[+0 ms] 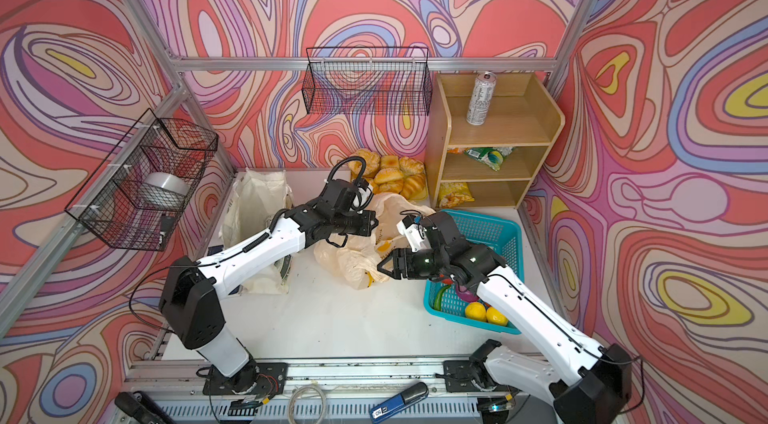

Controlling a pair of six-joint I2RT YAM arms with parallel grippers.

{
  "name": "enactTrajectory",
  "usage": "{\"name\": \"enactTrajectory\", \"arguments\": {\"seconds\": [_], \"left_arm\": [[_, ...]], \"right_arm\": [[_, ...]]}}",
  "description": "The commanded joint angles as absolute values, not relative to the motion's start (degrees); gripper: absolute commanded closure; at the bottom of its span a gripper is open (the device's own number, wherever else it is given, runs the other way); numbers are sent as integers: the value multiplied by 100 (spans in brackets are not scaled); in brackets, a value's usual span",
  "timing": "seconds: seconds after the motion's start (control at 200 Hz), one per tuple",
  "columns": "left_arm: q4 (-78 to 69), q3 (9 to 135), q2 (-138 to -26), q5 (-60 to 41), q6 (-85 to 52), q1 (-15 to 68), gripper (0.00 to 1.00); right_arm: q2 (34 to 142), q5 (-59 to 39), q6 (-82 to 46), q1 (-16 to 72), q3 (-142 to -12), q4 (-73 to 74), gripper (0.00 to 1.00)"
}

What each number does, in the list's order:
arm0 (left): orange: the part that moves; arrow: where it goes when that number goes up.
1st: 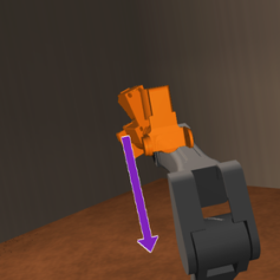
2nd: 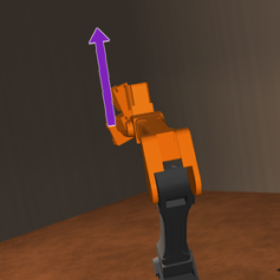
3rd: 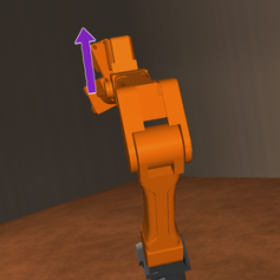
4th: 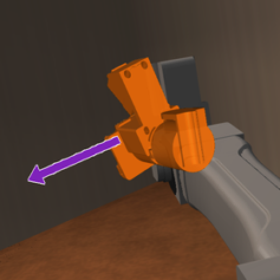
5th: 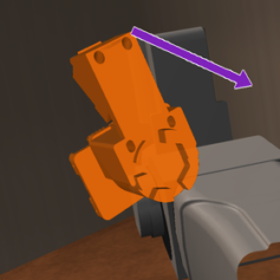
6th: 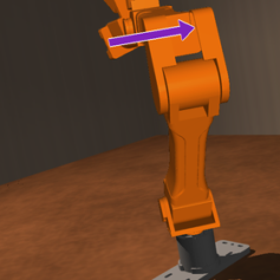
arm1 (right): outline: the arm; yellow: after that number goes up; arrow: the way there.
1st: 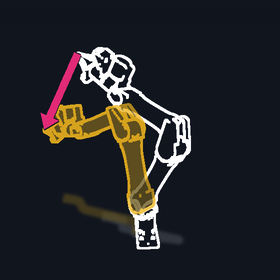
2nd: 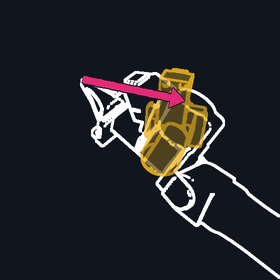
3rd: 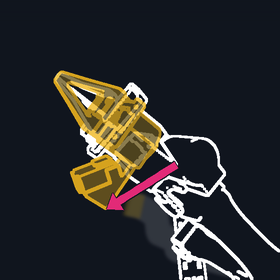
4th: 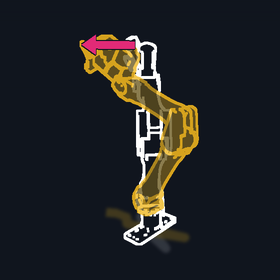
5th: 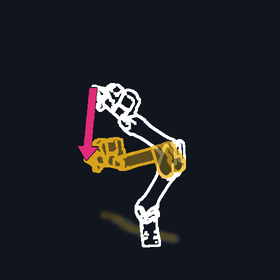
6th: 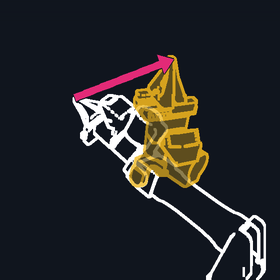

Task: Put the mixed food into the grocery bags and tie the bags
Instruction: 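Grasp the banana-print plastic bag's rim with the right gripper while left holds, then lift the bag with both grippers and bring its handles toward each other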

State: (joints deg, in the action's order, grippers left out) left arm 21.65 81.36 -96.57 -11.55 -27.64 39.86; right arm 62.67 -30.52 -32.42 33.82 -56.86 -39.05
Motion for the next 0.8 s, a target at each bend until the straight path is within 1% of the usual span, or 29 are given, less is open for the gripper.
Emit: {"name": "enactTrajectory", "arguments": {"seconds": [0.0, 0.095, 0.125, 0.225, 0.25, 0.28, 0.29, 0.311, 0.366, 0.411, 0.426, 0.476, 0.546, 0.606, 0.721, 0.796], "left_arm": [[2280, 8121, -9745, -1182, -2734, 3973, 100], [2278, 8130, -9747, -1176, -2725, 3972, 100], [2285, 8130, -9747, -1174, -2713, 3973, 100], [2297, 8153, -9747, -1147, -2682, 3964, 100], [2327, 8192, -9745, -1151, -2645, 3951, 100], [2398, 8259, -9740, -1134, -2593, 3919, 100], [2430, 8285, -9739, -1132, -2569, 3904, 97], [2478, 8337, -9723, -1133, -2532, 3863, 90], [2531, 8424, -9619, -1173, -2469, 3691, 59], [2495, 8430, -9466, -1201, -2461, 3512, 37], [2467, 8424, -9408, -1221, -2454, 3455, 32], [2423, 8395, -9190, -1258, -2422, 3287, 21], [2369, 8304, -8855, -1296, -2350, 3061, 11], [2289, 8143, -8550, -1316, -2259, 2940, 7], [2065, 7649, -7955, -1348, -2038, 2905, 5], [1699, 7138, -7552, -1570, -1961, 2902, 4]], "right_arm": [[6409, -3126, -3357, 3530, -5629, -3571, 36], [6527, -3126, -3356, 3616, -5664, -3518, 42], [6554, -3129, -3356, 3625, -5660, -3507, 47], [6607, -3089, -3321, 3638, -5770, -3533, 77], [6621, -3043, -3294, 3639, -5838, -3577, 88], [6642, -2951, -3251, 3639, -5956, -3651, 98], [6655, -2917, -3227, 3634, -6004, -3683, 100], [6689, -2839, -3188, 3637, -6108, -3743, 100], [6813, -2692, -3077, 3634, -6454, -3916, 100], [6945, -2525, -2996, 3631, -6768, -4046, 100], [6995, -2470, -2967, 3634, -6873, -4084, 100], [7169, -2337, -2911, 3630, -7203, -4152, 100], [7401, -2198, -2900, 3630, -7603, -4154, 100], [7574, -2079, -2926, 3632, -7881, -4114, 100], [7863, -1881, -2978, 3630, -8323, -4033, 100], [8038, -1822, -3020, 3630, -8579, -4005, 100]]}}
